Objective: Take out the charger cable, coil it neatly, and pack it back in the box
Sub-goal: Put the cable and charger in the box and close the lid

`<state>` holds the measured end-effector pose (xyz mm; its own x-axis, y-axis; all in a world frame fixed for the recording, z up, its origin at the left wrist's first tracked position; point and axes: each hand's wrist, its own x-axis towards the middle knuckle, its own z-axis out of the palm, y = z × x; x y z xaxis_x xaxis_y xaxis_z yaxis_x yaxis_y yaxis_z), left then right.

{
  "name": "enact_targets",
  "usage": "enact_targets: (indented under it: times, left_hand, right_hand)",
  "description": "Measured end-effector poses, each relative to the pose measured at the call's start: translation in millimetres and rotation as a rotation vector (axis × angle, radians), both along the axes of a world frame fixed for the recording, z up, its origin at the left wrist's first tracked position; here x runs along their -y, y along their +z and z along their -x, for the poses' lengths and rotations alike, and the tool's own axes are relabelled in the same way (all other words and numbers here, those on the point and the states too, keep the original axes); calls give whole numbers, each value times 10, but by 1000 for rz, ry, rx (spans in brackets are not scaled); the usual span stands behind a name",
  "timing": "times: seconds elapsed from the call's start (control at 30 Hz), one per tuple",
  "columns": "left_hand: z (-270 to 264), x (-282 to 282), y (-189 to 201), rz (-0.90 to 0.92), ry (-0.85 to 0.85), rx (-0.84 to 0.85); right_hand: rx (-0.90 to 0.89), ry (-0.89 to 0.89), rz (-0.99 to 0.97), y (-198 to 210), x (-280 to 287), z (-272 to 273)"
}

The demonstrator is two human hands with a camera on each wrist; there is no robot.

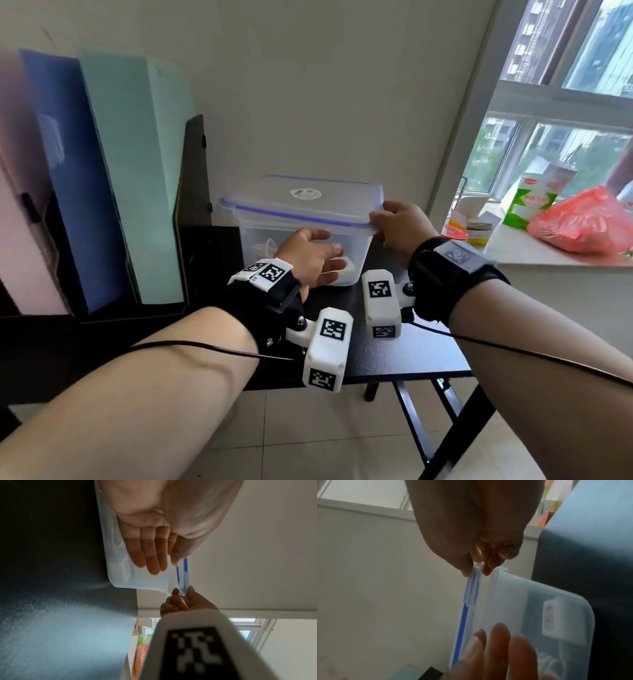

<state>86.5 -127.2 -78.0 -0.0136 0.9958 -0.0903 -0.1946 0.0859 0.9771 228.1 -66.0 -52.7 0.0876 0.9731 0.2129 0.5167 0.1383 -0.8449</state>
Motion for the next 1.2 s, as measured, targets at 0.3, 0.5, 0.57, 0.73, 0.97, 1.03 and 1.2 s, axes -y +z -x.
enact_targets:
  times: [0.3, 0.5, 0.57, 0.73, 0.97, 1.03, 1.2]
  left_hand:
    - [165, -55, -36, -100, 90, -283]
    - [630, -163, -21, -86, 603, -364]
    - [717, -180, -6, -68, 707, -356]
    - [843, -243, -9, 11, 557, -354]
    - [847, -246, -109, -67, 538, -326]
    - [826, -208, -126, -74, 558, -373]
    - [809, -185, -141, -100, 558, -461]
  right_hand:
    - [76, 30, 97, 154, -214, -102]
    - [77, 12, 121, 154, -242, -120]
    - [84, -23, 109, 130, -220, -113]
    - [123, -99, 42, 56, -147, -86]
    - [-3, -46, 94, 27, -113, -48]
    - [-8, -27, 97, 3, -98, -33]
    - [4, -80, 63, -56, -169, -36]
